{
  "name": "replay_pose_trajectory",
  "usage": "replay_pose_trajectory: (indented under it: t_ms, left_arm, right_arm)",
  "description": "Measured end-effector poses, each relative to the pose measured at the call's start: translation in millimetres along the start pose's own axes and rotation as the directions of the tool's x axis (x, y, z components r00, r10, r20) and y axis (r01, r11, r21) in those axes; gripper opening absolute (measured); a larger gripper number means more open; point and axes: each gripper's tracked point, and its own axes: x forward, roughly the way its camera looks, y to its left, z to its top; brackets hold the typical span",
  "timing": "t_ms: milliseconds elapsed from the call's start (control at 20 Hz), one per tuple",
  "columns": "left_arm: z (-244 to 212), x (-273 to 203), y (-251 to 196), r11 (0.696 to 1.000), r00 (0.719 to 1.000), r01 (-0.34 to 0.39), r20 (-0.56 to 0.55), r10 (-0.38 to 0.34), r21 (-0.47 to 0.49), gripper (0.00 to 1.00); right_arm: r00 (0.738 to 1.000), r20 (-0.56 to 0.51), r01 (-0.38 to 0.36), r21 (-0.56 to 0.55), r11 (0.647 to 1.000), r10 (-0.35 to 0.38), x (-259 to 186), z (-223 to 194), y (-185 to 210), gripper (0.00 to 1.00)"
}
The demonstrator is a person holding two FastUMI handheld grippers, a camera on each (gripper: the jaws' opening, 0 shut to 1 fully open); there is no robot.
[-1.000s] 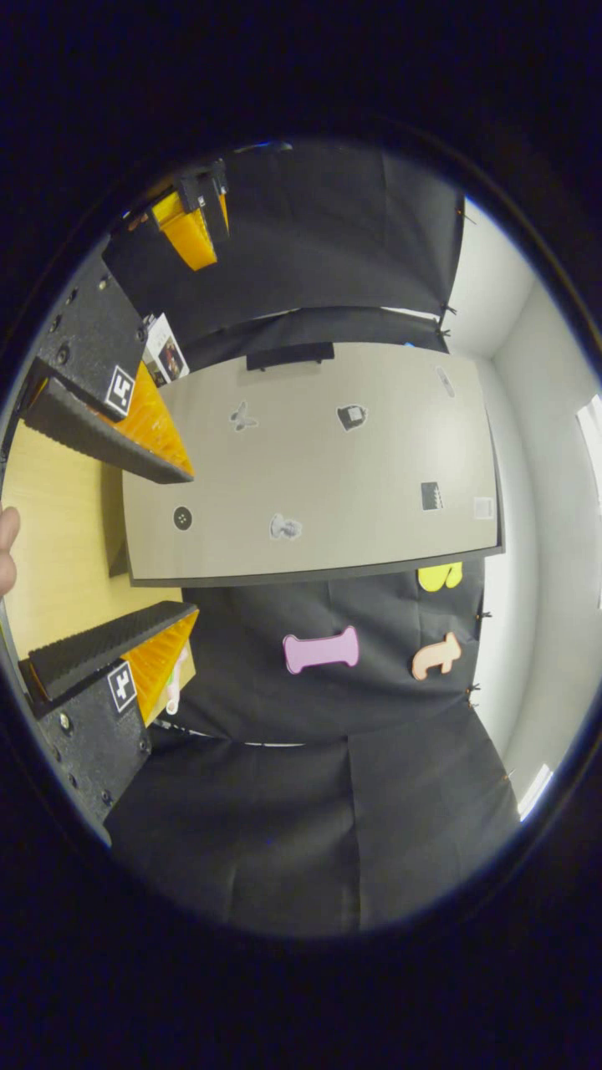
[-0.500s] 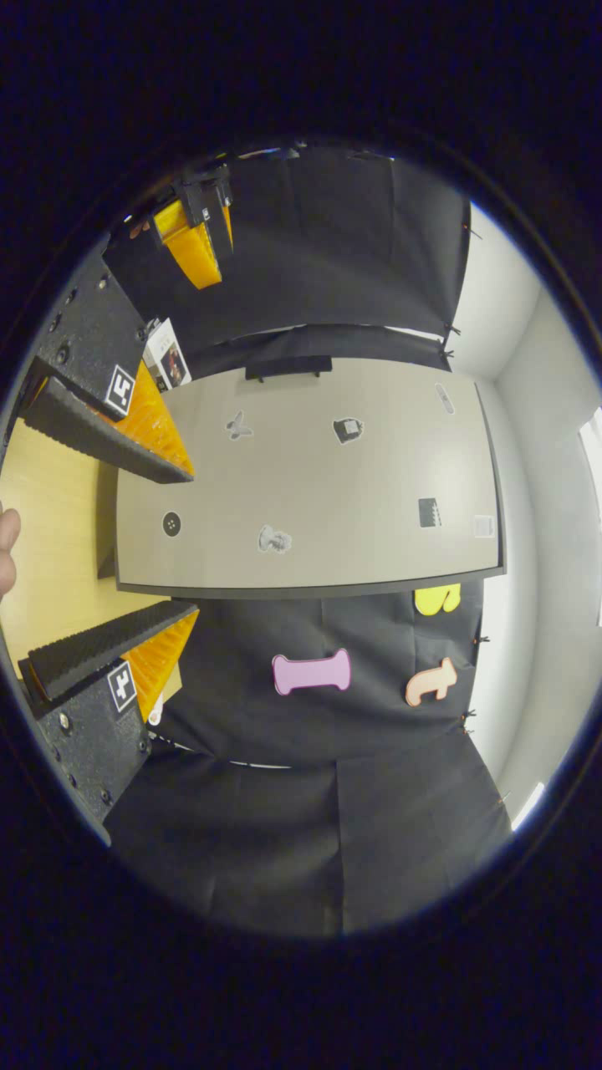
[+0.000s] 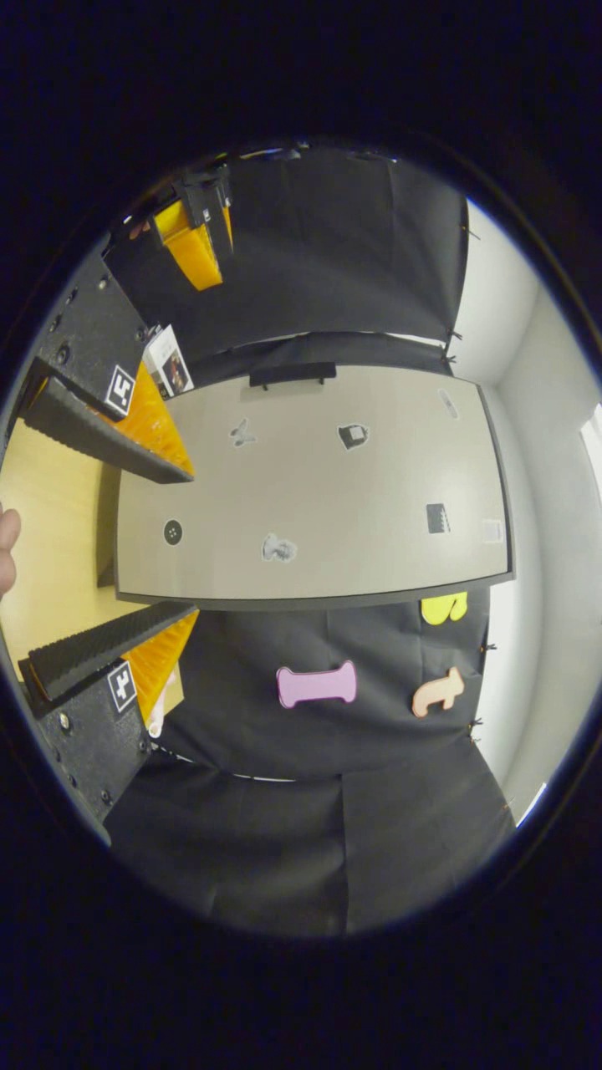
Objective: Open the cabinet door with the right hand, grasp the bottle in the cabinet with the left hand and place it on the coaster, then close the cabinet door with the right hand.
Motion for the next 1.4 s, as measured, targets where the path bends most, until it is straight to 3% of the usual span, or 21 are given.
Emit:
replay_pose_trajectory:
  t_ms: [350, 550, 900, 1400]
  left_arm:
    - [-13, 7, 10, 0.999, 0.998, -0.037, -0.047, 0.036, -0.018, 0.95]
    - [-34, 6, 10, 0.997, 0.995, -0.042, -0.084, 0.047, 0.061, 0.95]
    - [-82, -6, 7, 0.994, 0.986, -0.039, -0.155, 0.054, 0.101, 0.96]
    - [-77, -15, 8, 0.996, 0.987, -0.043, -0.151, 0.054, 0.076, 0.96]
  right_arm:
    - [1.000, -0.024, 0.019, -0.006, 1.000, -0.019, 7, -11, 8, 0.92]
    - [0.998, -0.066, -0.011, -0.012, 1.000, 0.010, 11, -31, 26, 0.92]
    - [0.982, -0.177, -0.069, -0.038, 0.997, 0.061, 2, -76, 44, 0.92]
    - [0.979, -0.199, -0.056, -0.023, 0.998, 0.051, -9, -86, 40, 0.92]
